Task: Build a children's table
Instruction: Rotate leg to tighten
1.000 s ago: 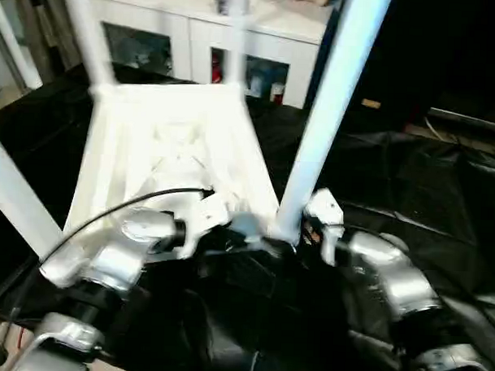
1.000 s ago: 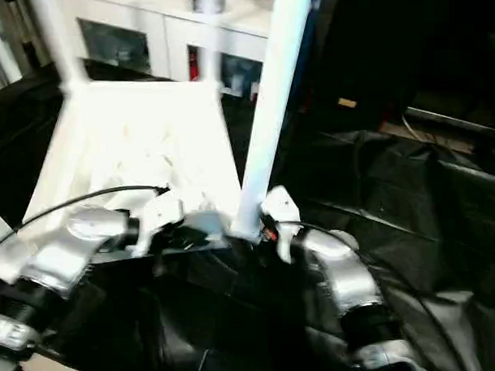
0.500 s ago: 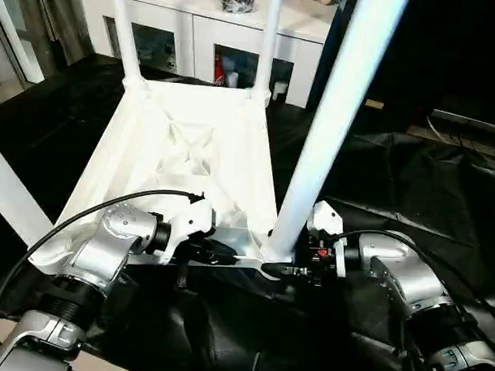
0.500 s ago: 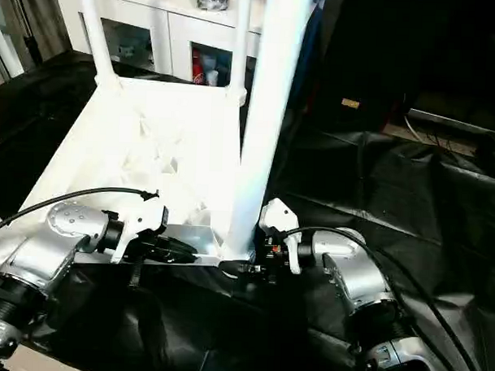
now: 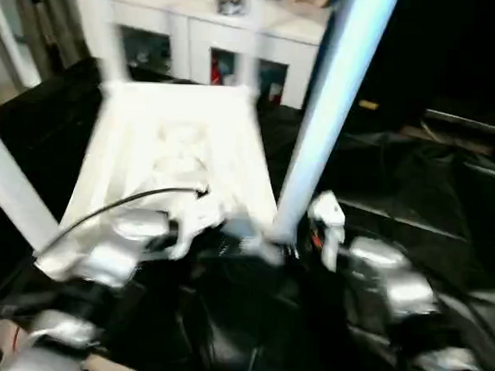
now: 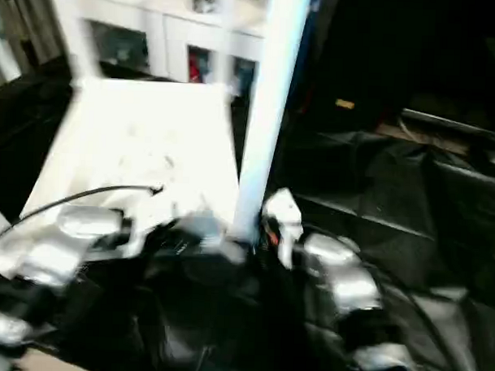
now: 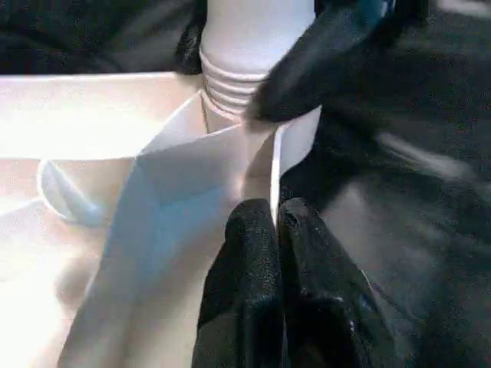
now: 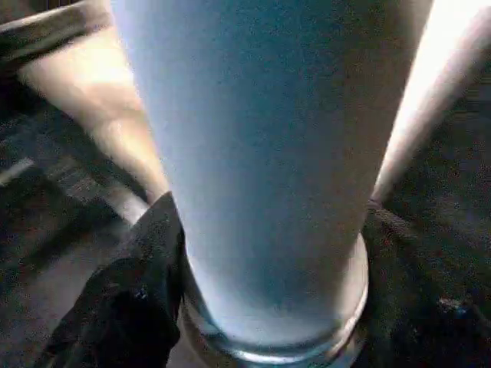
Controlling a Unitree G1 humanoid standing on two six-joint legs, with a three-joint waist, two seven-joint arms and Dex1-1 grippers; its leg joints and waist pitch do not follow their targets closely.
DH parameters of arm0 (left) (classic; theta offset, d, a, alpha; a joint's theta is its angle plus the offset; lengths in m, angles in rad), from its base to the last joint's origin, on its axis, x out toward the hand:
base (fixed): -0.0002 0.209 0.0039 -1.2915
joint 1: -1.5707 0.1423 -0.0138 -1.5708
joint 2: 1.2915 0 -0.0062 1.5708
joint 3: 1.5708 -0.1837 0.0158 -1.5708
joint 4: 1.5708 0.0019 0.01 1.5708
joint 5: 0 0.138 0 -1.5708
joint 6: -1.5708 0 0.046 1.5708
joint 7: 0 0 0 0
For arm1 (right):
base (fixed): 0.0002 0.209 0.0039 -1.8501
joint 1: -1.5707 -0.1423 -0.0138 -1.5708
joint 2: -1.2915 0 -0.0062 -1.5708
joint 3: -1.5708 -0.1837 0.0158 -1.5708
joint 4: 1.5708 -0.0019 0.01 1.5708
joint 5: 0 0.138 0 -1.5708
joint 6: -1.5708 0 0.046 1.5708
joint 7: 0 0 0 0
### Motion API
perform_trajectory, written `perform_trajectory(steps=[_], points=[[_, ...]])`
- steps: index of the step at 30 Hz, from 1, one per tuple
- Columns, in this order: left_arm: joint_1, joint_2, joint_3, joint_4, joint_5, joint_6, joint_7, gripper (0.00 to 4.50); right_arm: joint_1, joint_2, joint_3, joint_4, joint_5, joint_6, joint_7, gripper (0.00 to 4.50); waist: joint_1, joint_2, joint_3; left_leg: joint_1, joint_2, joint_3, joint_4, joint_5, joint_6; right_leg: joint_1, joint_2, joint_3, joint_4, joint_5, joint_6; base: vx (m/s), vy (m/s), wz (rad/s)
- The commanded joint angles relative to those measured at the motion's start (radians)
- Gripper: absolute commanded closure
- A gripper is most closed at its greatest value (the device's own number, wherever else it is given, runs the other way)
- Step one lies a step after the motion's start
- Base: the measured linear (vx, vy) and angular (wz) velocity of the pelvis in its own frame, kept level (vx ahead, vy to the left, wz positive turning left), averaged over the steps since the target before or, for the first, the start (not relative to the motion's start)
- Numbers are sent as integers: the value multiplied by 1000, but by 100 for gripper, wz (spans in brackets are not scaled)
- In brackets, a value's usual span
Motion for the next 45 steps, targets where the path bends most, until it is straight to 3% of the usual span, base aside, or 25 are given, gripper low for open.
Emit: perform_trajectory(steps=[1,4,5,6,7,8,9,16,19,20,21,22,23,24,25,28,33,34,36,45], points=[[-18,-77,-12,6,-10,17,97,450,9,55,34,50,-57,18,-110,177,2,4,-40,5,25,-25,-75,-358,-30,24,-62,35,-105,-520,-116,0,0,0],[-28,-130,-18,14,10,32,171,450,-2,136,22,65,-75,12,-244,178,1,3,-41,7,25,-23,-73,-372,-23,17,-59,37,-108,-501,-115,0,0,0],[-31,-152,-19,16,16,39,194,450,-9,171,18,73,-80,0,-290,178,-8,4,-42,-8,25,-31,-82,-362,-31,27,-60,33,-105,-493,-103,0,0,0],[-30,-160,-23,14,17,41,195,450,-11,184,20,74,-82,-6,-299,178,-8,3,-41,-8,26,-34,-83,-370,-34,29,-59,29,-104,-502,-97,0,0,0],[-29,-164,-25,12,18,42,195,450,-12,190,22,75,-84,-10,-302,178,-6,1,-41,-3,24,-32,-80,-382,-30,23,-59,30,-109,-516,-87,0,0,0],[-22,-171,-38,2,26,41,186,450,-17,204,36,80,-94,-36,-298,144,-5,2,-42,3,25,-29,-78,-388,-26,18,-60,34,-110,-496,-94,0,0,0],[-14,-168,-50,-7,31,41,172,450,-18,205,39,76,-85,-49,-270,123,-5,1,-42,1,25,-29,-79,-385,-21,19,-58,35,-106,-460,-105,0,0,0],[4,-130,-70,-25,32,37,139,450,-15,169,37,53,-70,-45,-198,80,-3,1,-43,-1,28,-24,-79,-362,-8,25,-55,38,-96,-360,-144,0,0,0],[29,-62,-79,-95,28,31,62,450,-18,125,26,34,-68,-49,-166,64,-2,3,-48,-8,29,-23,-79,-312,-1,35,-56,38,-84,-282,-165,0,0,0],[33,-43,-77,-114,35,35,57,450,-17,114,23,29,-66,-47,-156,46,0,13,-49,-2,30,-21,-76,-294,0,33,-55,39,-80,-241,-179,0,0,0],[36,-19,-50,-152,24,72,57,450,-18,94,21,23,-70,-52,-147,29,-1,9,-53,-3,29,-17,-71,-236,8,39,-52,39,-70,-142,-206,0,0,0],[36,-19,-50,-152,24,72,57,450,-18,94,21,23,-70,-52,-147,29,-1,9,-55,-4,29,-16,-69,-213,10,42,-51,39,-64,-103,-217,0,0,0],[46,13,-32,-219,-6,150,20,450,-20,75,17,22,-78,-51,-142,20,0,11,-56,-3,28,-13,-66,-176,12,45,-48,37,-55,-43,-233,0,0,0],[50,25,-29,-244,-17,181,5,450,-20,70,15,22,-79,-50,-140,12,-2,8,-56,-7,27,-12,-66,-161,22,47,-49,39,-54,-24,-242,0,0,0],[58,38,-30,-282,-26,222,-7,417,-21,63,9,21,-78,-48,-135,5,0,7,-55,-5,26,-9,-63,-150,29,45,-49,39,-54,-10,-254,0,0,0],[72,56,-39,-330,-34,267,-20,409,-22,53,0,20,-73,-47,-126,5,2,9,-51,-1,27,-7,-65,-176,30,43,-48,39,-58,-53,-259,0,0,0],[84,61,-54,-351,-18,316,10,366,-25,34,-4,23,-68,-46,-114,5,2,8,-48,2,27,-8,-68,-231,8,39,-47,40,-69,-161,-224,0,0,0],[84,61,-54,-351,-18,316,10,353,-25,34,-4,23,-68,-46,-114,5,3,12,-48,2,27,-10,-69,-233,5,39,-47,40,-69,-166,-220,0,0,0],[76,62,-43,-343,-8,312,39,336,-26,33,-1,23,-68,-45,-112,5,1,9,-48,0,26,-10,-69,-235,0,40,-45,39,-69,-167,-212,0,0,0],[52,73,-29,-307,5,281,80,336,-17,36,8,12,-72,-44,-105,5,0,10,-50,-2,24,-10,-66,-215,7,41,-45,39,-66,-136,-219,0,0,0]])
